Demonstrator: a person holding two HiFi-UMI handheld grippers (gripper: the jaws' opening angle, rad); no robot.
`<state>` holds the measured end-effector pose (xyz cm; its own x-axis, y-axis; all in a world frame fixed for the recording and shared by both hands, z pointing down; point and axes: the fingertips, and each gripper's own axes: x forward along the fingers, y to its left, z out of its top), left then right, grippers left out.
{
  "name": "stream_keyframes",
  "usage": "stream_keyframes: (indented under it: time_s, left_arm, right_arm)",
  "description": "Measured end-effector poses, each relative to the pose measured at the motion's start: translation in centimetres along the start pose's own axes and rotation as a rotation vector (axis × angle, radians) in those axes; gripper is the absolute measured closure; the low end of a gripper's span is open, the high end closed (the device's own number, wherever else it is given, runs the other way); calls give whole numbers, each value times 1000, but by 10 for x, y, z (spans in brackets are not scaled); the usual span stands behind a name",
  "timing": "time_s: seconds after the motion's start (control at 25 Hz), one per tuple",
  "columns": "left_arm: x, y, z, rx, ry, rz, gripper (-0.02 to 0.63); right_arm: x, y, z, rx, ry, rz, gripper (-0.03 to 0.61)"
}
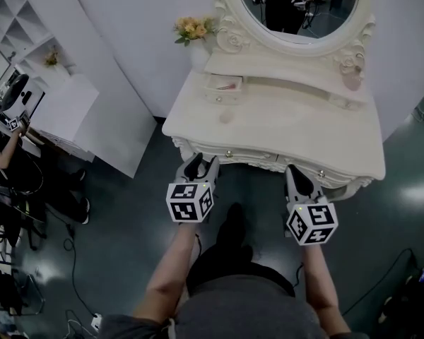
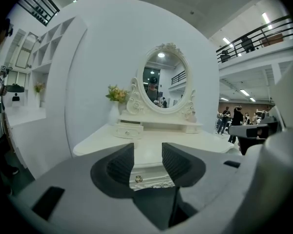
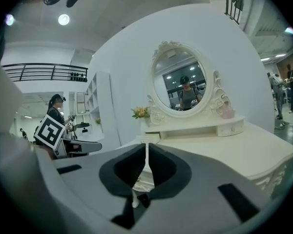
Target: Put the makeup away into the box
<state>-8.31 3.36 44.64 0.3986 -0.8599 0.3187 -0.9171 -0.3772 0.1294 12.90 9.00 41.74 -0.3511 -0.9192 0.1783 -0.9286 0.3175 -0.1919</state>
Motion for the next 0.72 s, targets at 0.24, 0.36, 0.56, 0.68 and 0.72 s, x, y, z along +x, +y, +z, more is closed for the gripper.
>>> stream_keyframes:
  time_s: [0.24,0.36,0.56,0.68,0.72]
  left_arm:
    - [35,12,4,22,22,-2,431]
    - [57,18,7,23,33,-5,430]
    - [92,32,11,25,62,-16,426]
    - [115,40,12,24,82,-22,426]
    - [122,42,12,24,89,-25,423]
  right_arm:
    - [26,-9,2,6,12,-5,566]
    - [42,-18,6,4,18,-16,566]
    - [73,-30,10,13,35,-33,566]
    - [93,-38,11,19,51,-43,566]
    - [98,-39,11,21,57,-46,566]
